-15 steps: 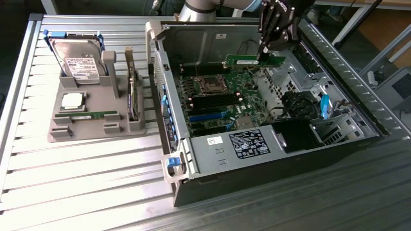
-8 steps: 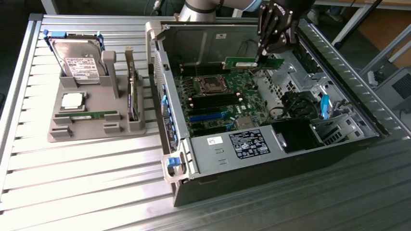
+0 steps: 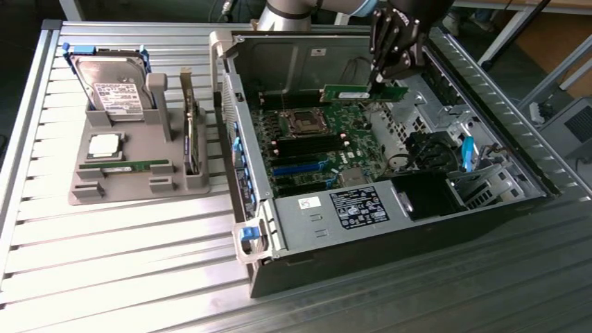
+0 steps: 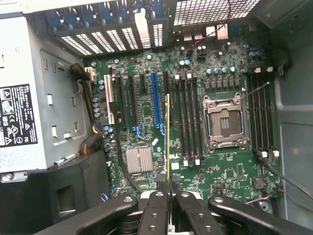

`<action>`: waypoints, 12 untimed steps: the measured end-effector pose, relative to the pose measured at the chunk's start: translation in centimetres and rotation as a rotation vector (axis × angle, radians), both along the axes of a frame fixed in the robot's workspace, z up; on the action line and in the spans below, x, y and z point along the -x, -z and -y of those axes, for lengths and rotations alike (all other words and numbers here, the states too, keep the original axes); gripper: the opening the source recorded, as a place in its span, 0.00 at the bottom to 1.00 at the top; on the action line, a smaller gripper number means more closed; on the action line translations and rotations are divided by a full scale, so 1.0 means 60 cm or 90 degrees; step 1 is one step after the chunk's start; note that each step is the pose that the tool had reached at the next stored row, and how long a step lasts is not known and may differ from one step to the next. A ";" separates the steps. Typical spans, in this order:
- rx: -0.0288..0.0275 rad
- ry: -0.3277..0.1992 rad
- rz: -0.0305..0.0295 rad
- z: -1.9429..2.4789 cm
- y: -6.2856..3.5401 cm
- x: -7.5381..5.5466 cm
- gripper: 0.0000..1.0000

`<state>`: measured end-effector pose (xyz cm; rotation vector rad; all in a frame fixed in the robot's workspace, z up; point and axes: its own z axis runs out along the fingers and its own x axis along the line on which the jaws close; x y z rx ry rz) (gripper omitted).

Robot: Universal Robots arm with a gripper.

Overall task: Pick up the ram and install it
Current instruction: 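Insert the ram into the slot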

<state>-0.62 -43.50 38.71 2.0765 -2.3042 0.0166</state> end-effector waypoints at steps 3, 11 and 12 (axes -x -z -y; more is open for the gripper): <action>0.0000 0.000 0.0000 0.0000 0.002 0.000 0.11; 0.0000 0.000 0.0000 0.0000 0.007 0.000 0.11; 0.0000 0.000 0.0000 0.0000 0.008 0.000 0.11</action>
